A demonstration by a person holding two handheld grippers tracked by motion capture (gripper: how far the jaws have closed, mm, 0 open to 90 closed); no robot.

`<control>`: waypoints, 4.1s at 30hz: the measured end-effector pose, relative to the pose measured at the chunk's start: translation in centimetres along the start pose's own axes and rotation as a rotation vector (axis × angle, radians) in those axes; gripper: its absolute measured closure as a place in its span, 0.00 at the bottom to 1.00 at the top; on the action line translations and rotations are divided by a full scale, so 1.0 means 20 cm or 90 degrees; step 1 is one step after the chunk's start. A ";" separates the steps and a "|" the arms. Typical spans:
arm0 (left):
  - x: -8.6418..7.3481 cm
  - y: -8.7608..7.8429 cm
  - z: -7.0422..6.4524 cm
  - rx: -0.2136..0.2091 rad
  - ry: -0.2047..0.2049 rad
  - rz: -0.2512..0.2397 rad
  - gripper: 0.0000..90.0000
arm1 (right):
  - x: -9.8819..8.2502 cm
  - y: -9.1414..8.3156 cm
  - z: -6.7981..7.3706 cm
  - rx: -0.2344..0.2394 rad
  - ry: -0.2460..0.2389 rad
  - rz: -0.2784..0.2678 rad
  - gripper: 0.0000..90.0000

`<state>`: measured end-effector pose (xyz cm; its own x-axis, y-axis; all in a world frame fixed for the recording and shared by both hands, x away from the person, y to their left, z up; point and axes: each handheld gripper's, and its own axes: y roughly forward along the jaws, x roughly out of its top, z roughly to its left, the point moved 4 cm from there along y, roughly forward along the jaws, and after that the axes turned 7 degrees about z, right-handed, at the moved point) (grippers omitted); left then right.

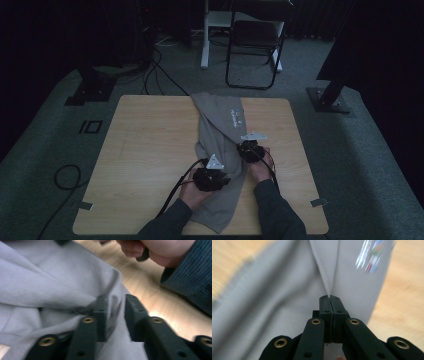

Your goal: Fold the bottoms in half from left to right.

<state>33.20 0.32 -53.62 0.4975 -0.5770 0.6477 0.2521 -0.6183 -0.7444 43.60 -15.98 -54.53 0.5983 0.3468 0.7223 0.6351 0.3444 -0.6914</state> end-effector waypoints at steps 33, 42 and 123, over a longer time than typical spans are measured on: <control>-0.02 0.12 0.50 0.161 -0.108 0.055 0.97 | -0.24 -0.03 -0.01 -0.009 0.025 0.088 0.78; -0.04 0.08 0.67 0.228 -0.138 0.042 0.99 | -0.13 0.11 -0.02 -0.004 0.023 0.066 0.79; -0.45 -0.27 0.15 0.039 -0.059 -0.004 0.56 | -0.32 -0.28 0.43 0.194 -0.085 0.015 0.57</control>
<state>29.91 10.44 -55.93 0.5691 -0.5196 0.6373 0.3045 -0.5867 -0.7503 31.95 -12.55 -55.40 0.5292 0.4615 0.7120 0.4346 0.5733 -0.6946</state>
